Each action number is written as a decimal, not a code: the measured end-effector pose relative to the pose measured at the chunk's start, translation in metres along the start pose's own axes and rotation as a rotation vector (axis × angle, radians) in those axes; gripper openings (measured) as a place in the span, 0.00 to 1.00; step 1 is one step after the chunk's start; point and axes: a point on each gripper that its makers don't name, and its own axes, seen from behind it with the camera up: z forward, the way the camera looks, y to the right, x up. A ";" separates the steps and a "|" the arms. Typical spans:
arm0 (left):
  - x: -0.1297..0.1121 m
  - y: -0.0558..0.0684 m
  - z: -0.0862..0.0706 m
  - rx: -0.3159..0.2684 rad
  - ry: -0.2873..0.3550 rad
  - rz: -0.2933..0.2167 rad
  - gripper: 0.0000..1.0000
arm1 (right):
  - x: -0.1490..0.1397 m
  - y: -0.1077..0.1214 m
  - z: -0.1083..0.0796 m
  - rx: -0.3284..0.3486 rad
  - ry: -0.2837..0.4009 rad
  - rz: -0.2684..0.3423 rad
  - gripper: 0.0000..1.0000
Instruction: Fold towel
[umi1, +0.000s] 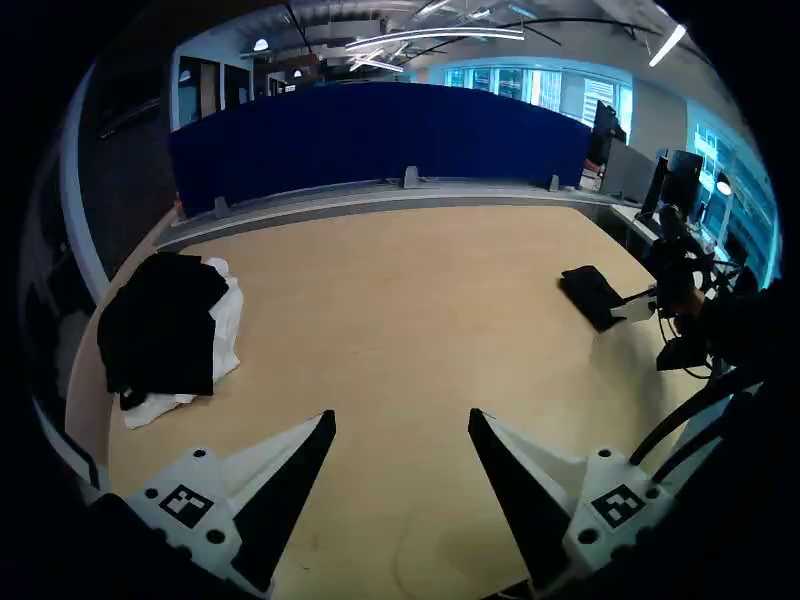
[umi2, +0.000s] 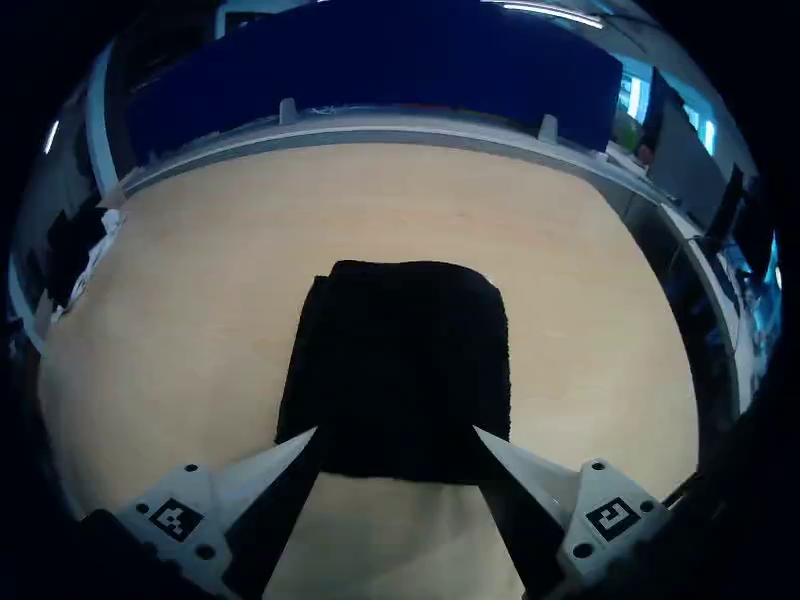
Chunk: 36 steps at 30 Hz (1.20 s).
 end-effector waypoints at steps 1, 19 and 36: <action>0.000 0.000 0.000 0.000 0.000 -0.001 0.99 | 0.001 0.000 -0.001 0.000 0.004 0.006 1.00; -0.001 -0.001 0.000 0.008 -0.006 0.004 0.99 | 0.071 0.000 0.030 0.005 0.098 0.016 1.00; 0.002 -0.009 0.000 0.031 -0.001 -0.006 0.99 | 0.067 0.007 0.065 -0.005 0.044 0.018 1.00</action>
